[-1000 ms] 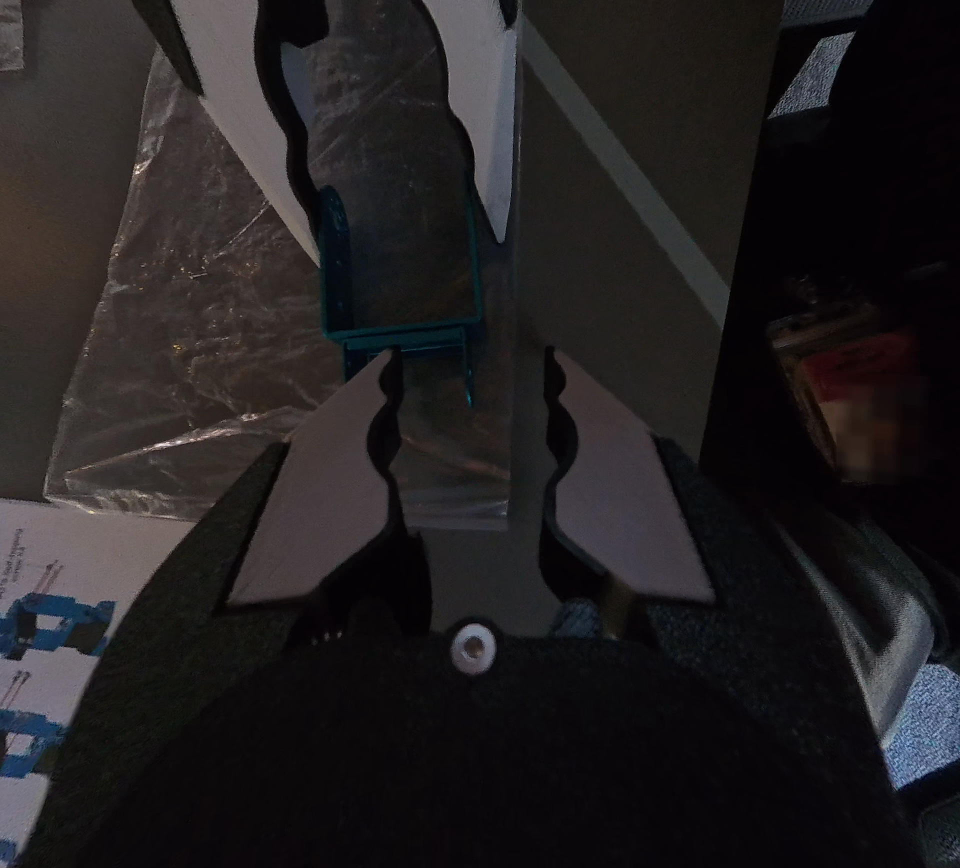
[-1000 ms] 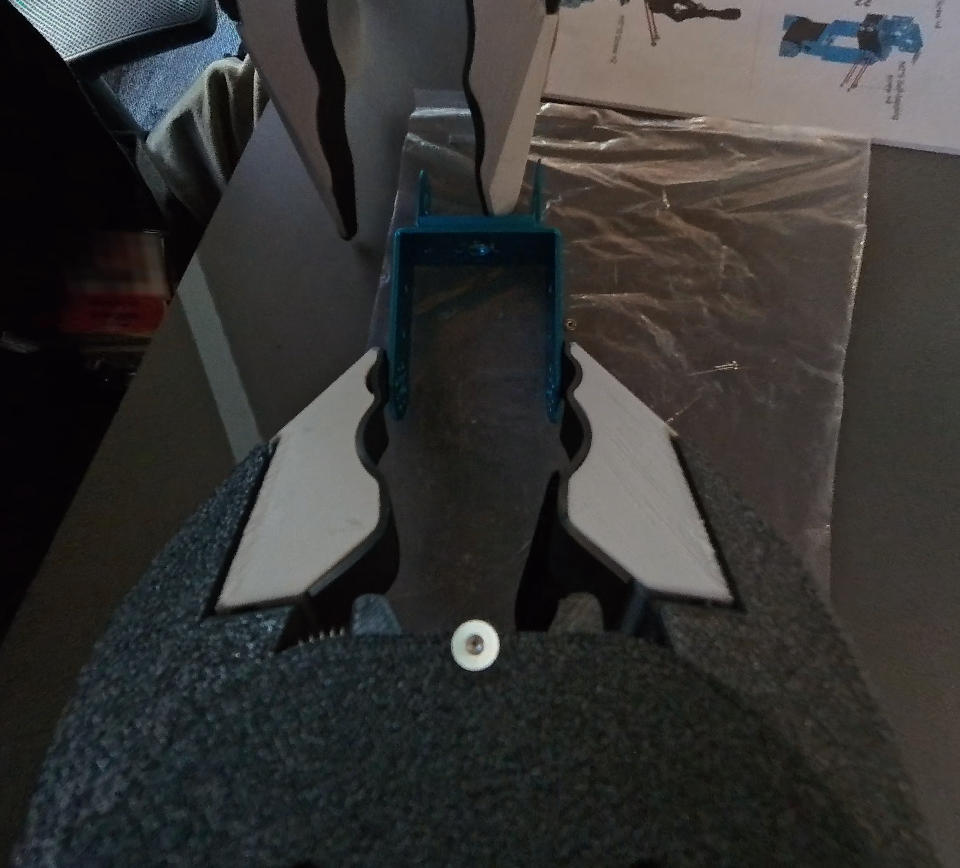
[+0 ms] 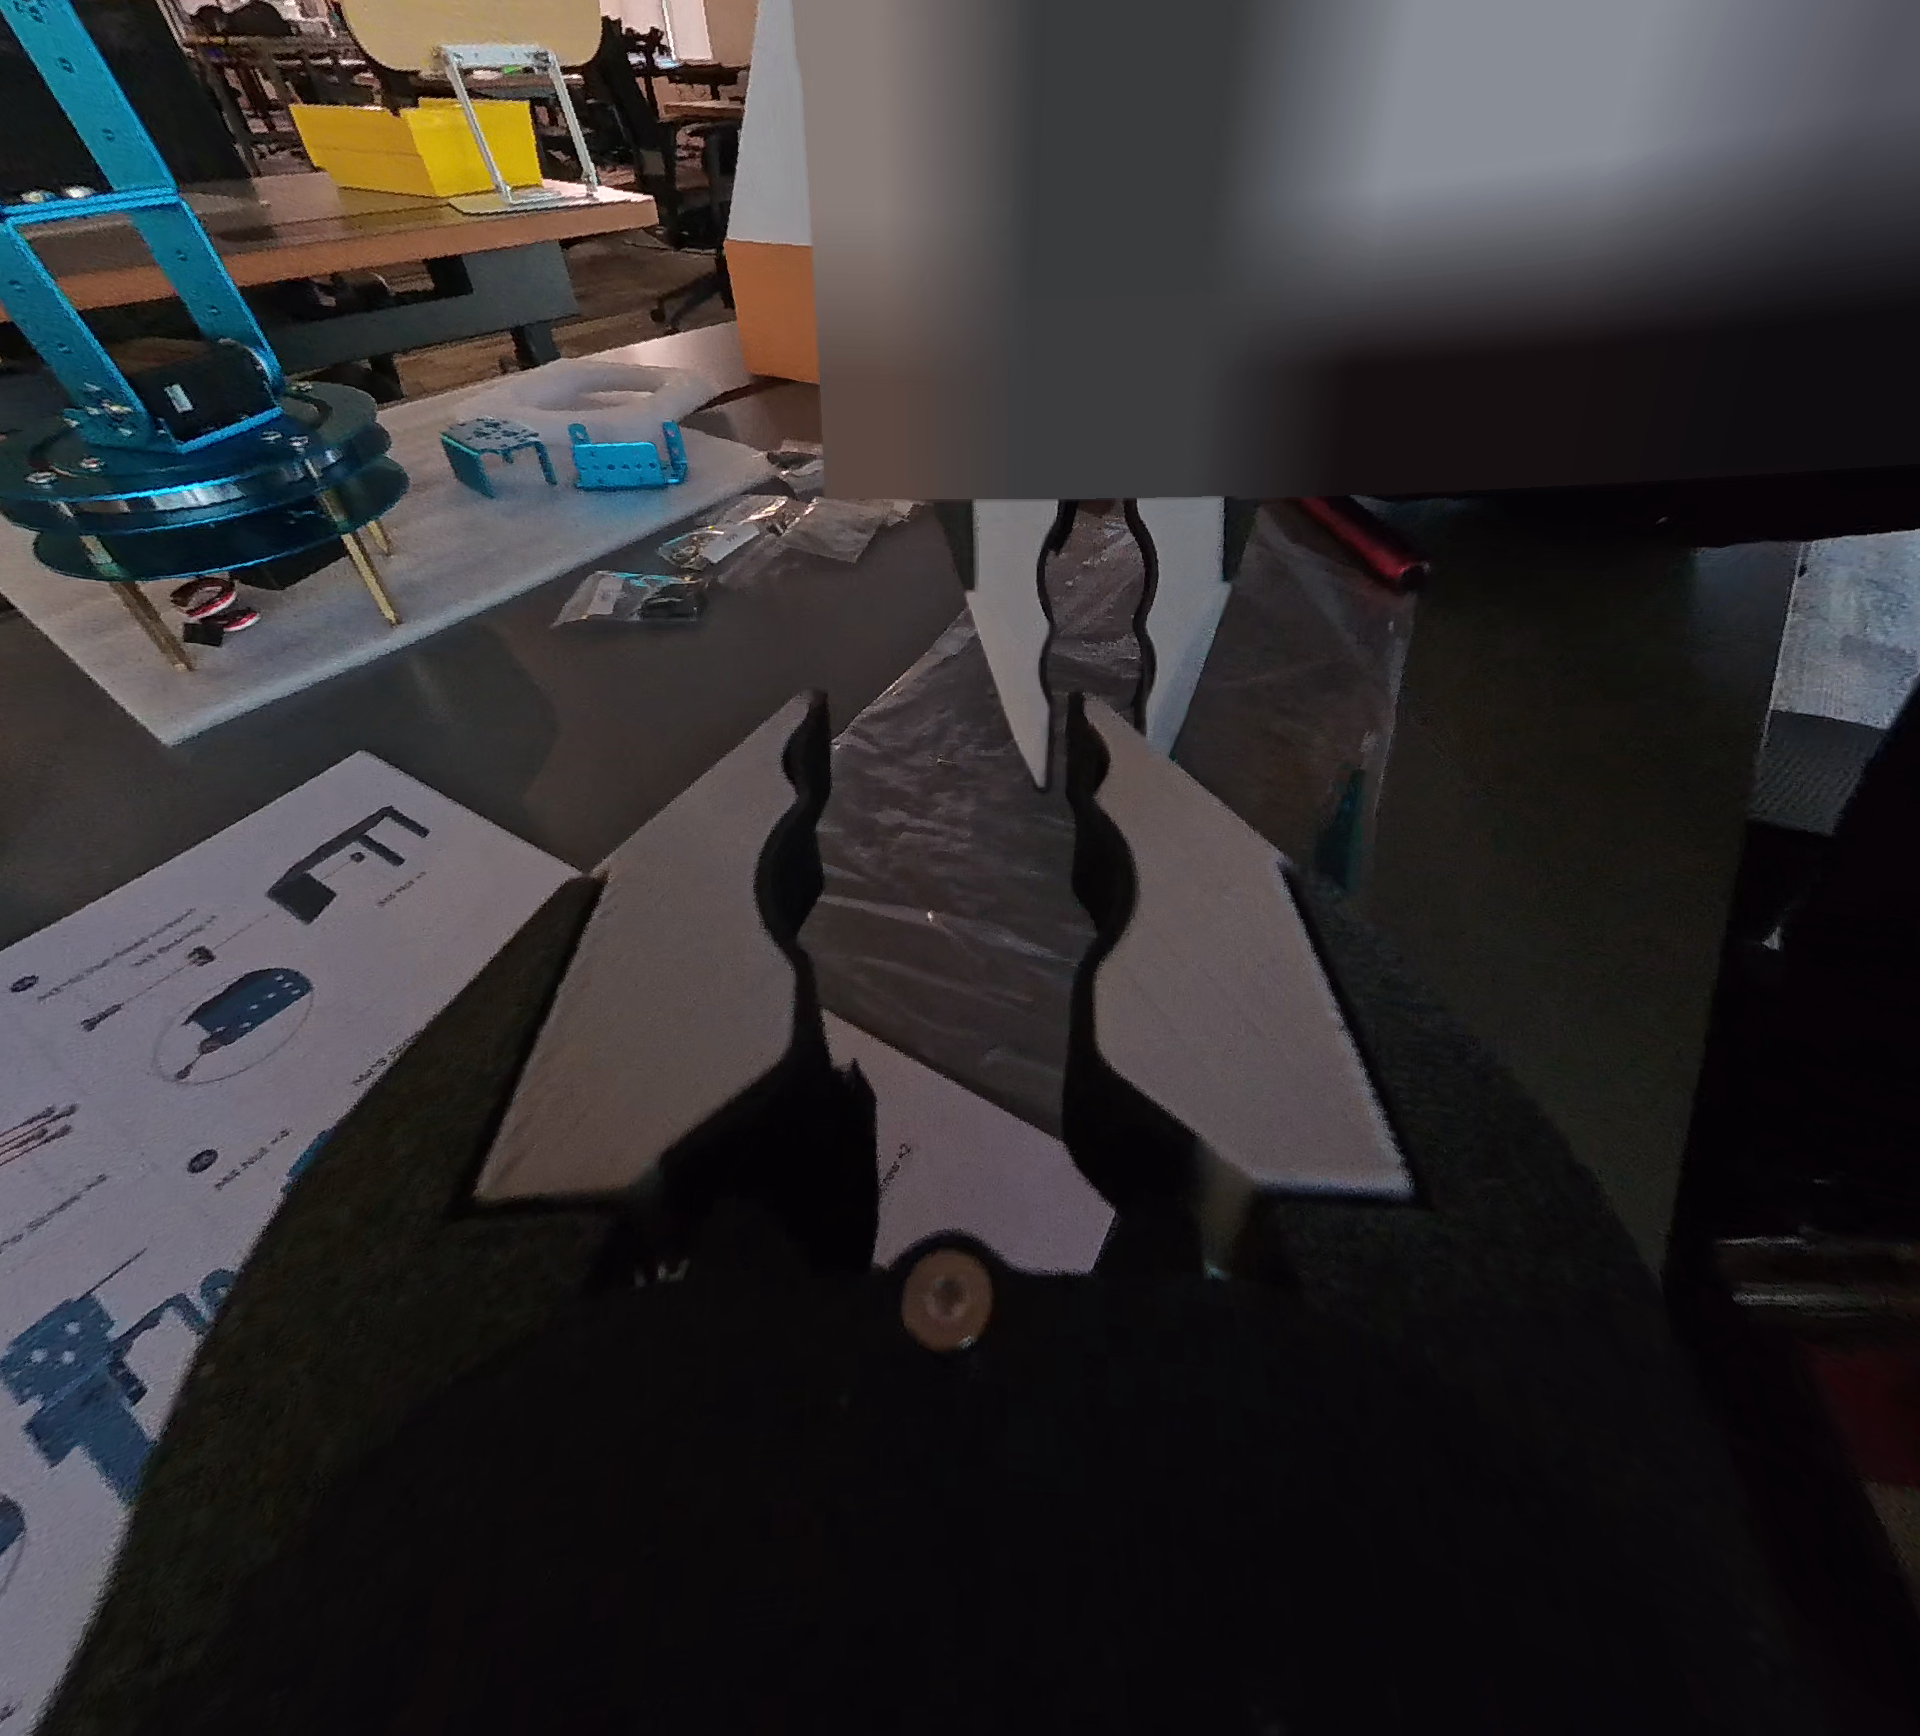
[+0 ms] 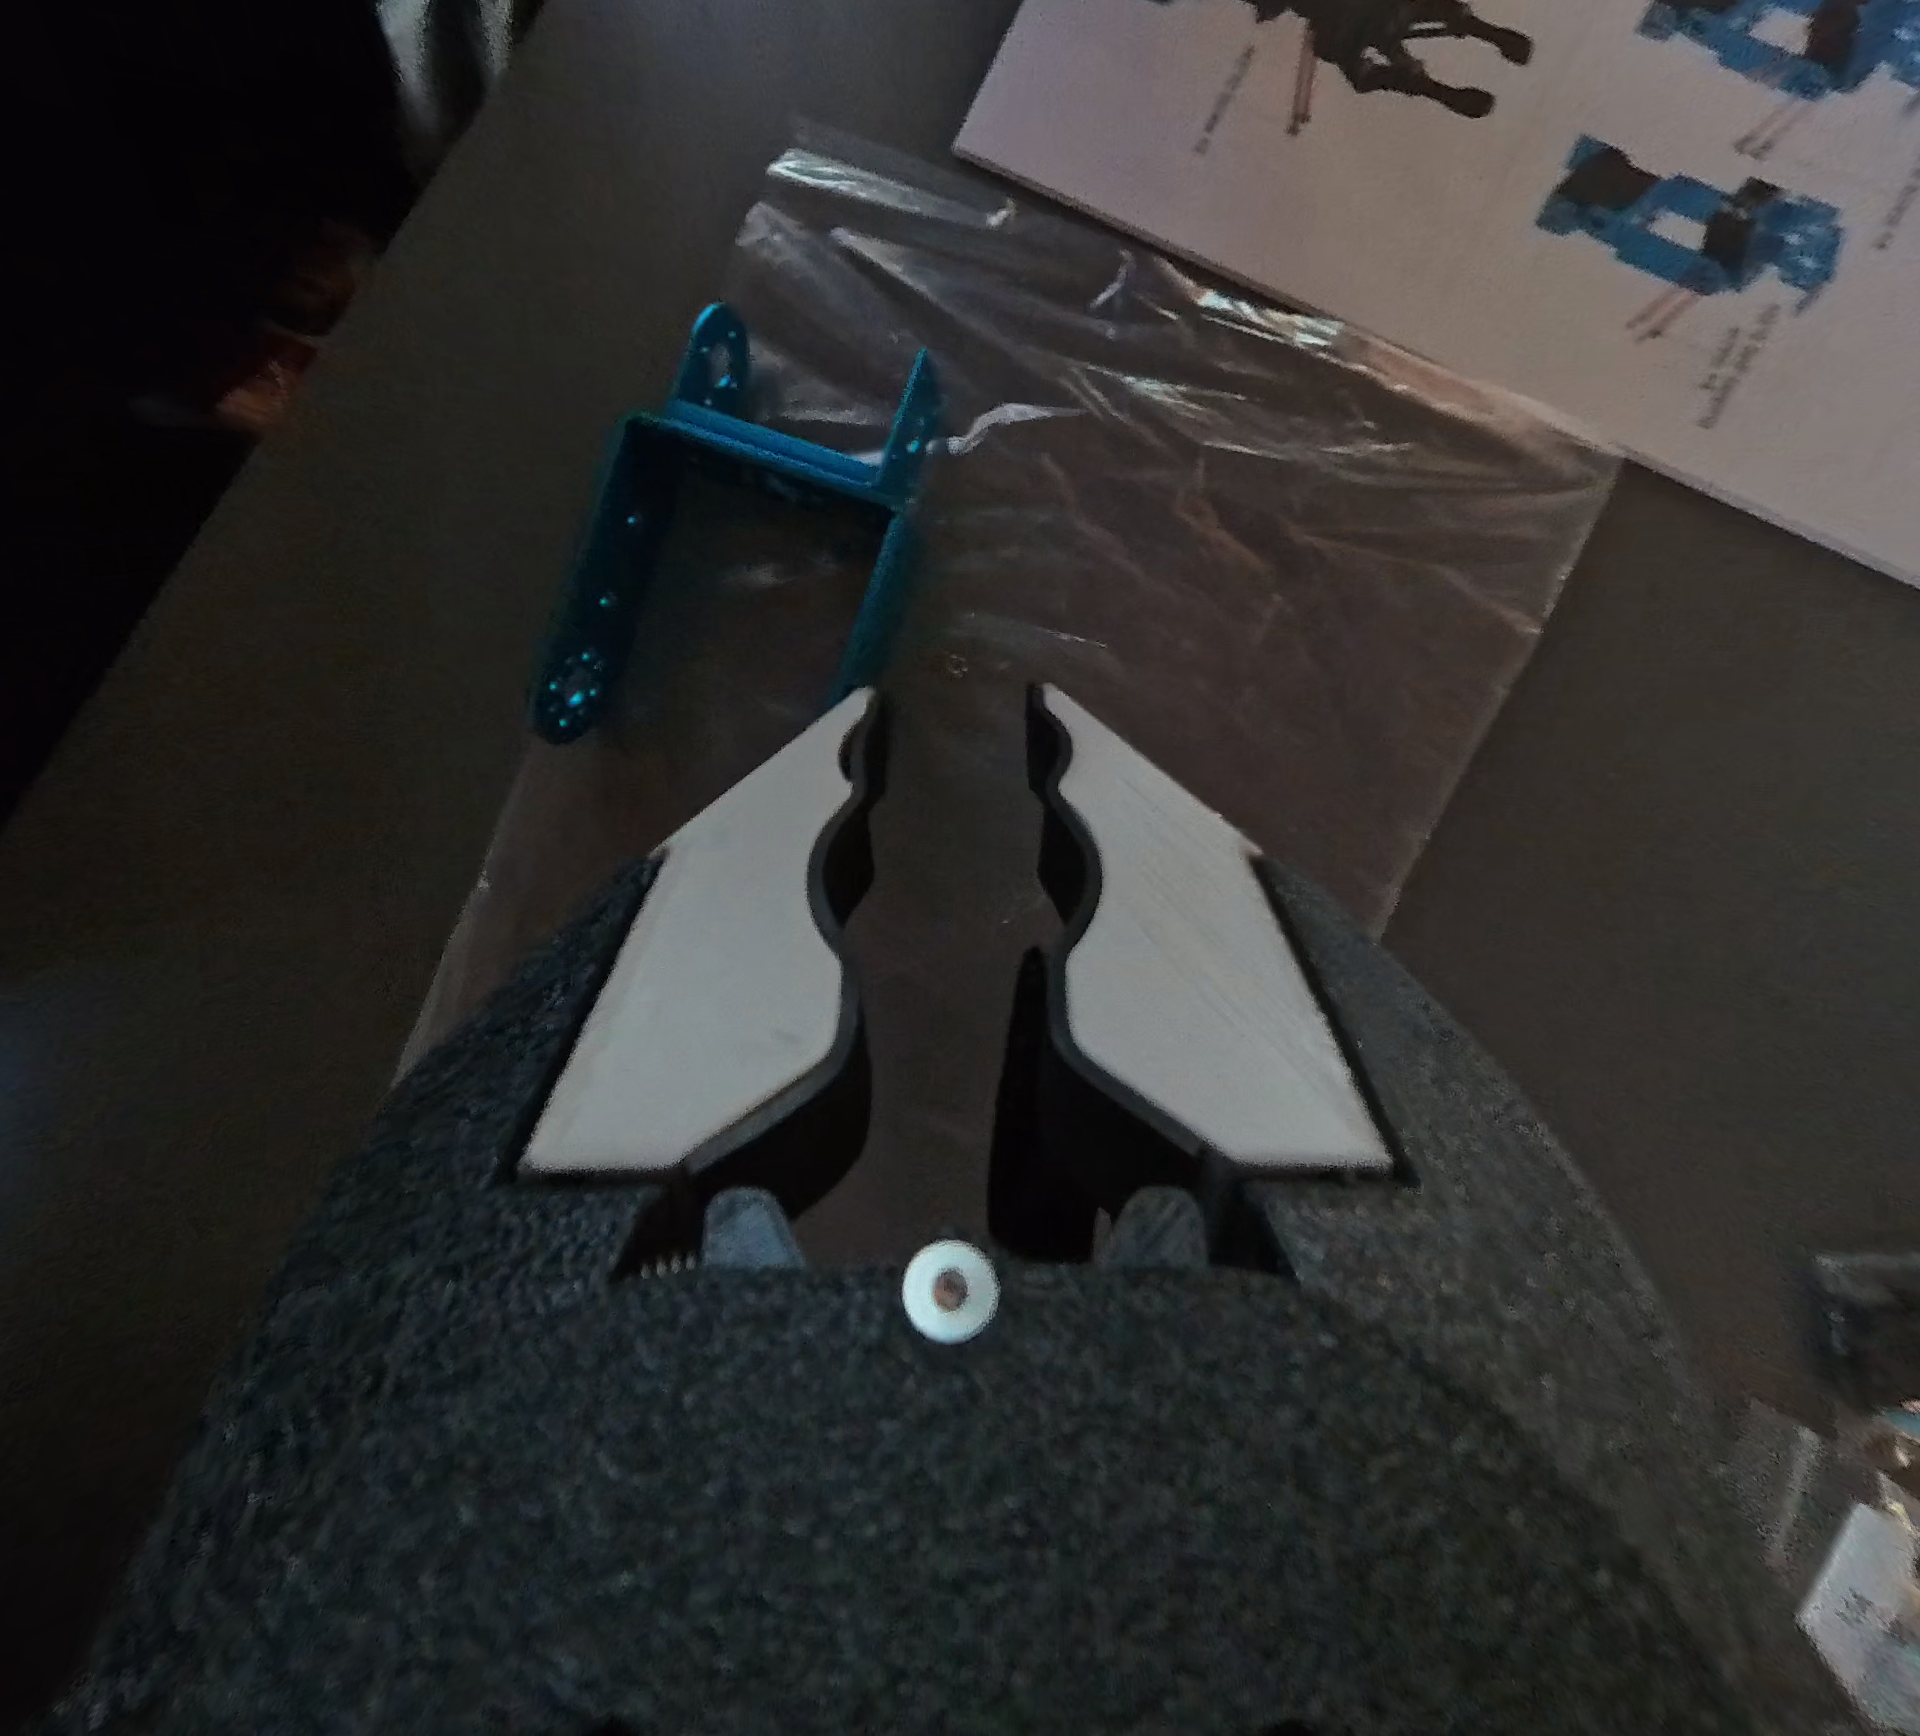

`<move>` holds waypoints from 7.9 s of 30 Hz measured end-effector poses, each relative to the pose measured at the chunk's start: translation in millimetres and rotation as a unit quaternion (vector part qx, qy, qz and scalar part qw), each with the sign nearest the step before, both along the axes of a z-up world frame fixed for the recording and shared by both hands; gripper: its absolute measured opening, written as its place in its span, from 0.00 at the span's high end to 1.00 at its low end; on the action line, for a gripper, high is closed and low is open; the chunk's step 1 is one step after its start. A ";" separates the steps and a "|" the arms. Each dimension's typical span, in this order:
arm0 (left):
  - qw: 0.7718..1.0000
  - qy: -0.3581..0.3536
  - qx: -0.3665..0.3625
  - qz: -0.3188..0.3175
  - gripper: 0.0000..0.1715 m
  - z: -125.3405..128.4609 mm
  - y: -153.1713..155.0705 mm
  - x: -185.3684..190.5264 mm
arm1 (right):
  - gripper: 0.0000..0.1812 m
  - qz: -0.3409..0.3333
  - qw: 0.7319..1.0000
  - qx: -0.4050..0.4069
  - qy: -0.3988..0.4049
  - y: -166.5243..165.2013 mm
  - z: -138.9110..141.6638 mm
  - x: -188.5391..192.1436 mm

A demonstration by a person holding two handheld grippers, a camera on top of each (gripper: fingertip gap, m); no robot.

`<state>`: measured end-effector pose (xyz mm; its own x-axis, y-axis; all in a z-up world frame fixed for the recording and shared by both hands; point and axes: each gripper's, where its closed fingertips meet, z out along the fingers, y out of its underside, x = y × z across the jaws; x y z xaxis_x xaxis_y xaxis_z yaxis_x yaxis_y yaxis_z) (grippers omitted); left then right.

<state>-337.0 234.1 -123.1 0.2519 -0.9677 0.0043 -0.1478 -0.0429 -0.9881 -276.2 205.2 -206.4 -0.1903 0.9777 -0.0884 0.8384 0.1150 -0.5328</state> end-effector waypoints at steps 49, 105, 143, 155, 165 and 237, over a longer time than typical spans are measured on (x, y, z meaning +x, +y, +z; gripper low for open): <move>0.976 0.214 0.030 -0.031 0.82 -61.6 -35.3 1.4 | 0.98 -0.032 0.975 0.167 0.142 -31.9 30.9 -2.1; 0.956 0.269 0.072 -0.090 0.80 -82.9 -47.3 31.9 | 0.97 -0.055 0.972 0.152 0.170 -35.7 7.1 -30.6; 0.949 0.282 0.094 -0.106 0.89 -86.7 -55.3 34.8 | 0.75 -0.074 0.982 0.115 0.132 -20.9 24.7 -0.7; 0.953 0.269 0.082 -0.115 0.84 -83.1 -57.1 34.3 | 0.46 -0.065 0.993 -0.028 0.098 -37.9 26.2 28.6; 0.955 0.259 0.087 -0.116 0.85 -79.9 -57.6 39.1 | 0.65 -0.032 0.996 0.010 0.082 -44.7 -2.1 6.0; 0.951 0.276 0.104 -0.091 0.84 -83.1 -48.2 27.6 | 0.94 -0.031 0.998 0.057 0.005 -37.1 2.5 -16.3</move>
<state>-309.4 185.9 -206.1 -0.0120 -0.9612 -0.2756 -0.6332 0.2206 -0.7418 -292.4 168.2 -203.9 -0.1289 0.9913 0.0257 0.8407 0.1230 -0.5273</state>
